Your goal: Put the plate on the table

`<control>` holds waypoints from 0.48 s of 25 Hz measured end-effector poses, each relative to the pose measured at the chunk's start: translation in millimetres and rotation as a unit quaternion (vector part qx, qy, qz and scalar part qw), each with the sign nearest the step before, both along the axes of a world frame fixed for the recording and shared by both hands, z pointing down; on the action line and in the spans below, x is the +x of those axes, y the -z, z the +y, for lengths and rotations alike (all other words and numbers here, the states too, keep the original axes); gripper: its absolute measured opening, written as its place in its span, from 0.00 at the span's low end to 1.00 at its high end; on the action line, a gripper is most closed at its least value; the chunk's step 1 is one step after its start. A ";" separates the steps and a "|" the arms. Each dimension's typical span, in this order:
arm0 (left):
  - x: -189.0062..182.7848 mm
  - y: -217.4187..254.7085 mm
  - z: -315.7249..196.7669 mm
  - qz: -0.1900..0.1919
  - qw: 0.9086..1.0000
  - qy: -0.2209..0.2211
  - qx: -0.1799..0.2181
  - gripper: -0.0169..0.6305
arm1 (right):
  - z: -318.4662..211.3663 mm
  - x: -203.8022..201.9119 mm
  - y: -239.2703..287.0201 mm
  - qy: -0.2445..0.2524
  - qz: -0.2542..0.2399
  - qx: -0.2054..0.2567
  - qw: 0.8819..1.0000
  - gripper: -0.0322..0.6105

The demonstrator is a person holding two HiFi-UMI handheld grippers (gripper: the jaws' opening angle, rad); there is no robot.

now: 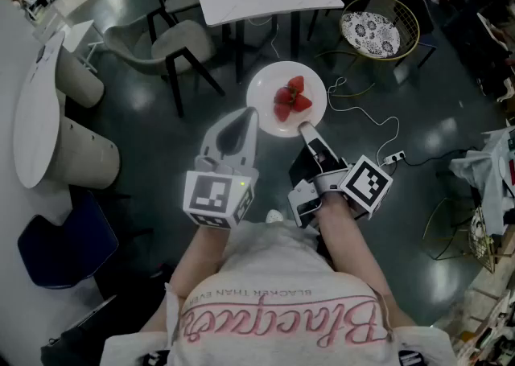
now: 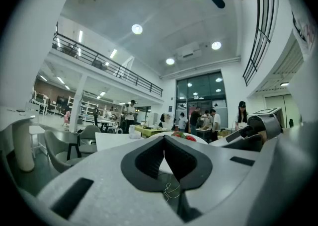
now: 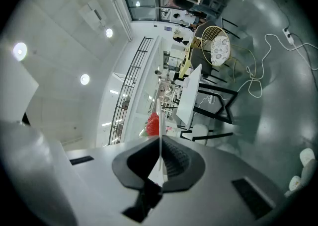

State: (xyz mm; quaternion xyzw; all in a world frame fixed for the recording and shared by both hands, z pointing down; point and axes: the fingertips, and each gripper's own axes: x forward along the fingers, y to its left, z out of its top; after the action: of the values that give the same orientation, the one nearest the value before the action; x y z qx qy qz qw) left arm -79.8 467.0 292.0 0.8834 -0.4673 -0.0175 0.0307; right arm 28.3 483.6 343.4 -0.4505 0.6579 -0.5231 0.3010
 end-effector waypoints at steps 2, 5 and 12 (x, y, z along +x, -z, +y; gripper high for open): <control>-0.1 0.0 -0.3 0.000 1.000 0.002 0.001 0.03 | 0.1 -0.3 -1.1 0.001 -0.001 0.000 1.000 0.06; 0.1 -0.9 -0.8 0.000 1.000 0.005 0.003 0.03 | 0.1 -0.3 -2.7 0.003 0.000 0.001 1.000 0.06; 3.0 -3.6 -6.2 0.001 1.000 0.022 0.006 0.03 | -5.5 6.9 -9.6 0.013 0.002 -0.003 1.000 0.06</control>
State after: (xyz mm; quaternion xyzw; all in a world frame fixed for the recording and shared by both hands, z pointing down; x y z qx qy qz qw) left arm -76.8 460.9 295.6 0.8731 -0.4864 -0.0218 0.0260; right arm 35.2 478.1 353.0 -0.4438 0.6627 -0.5280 0.2916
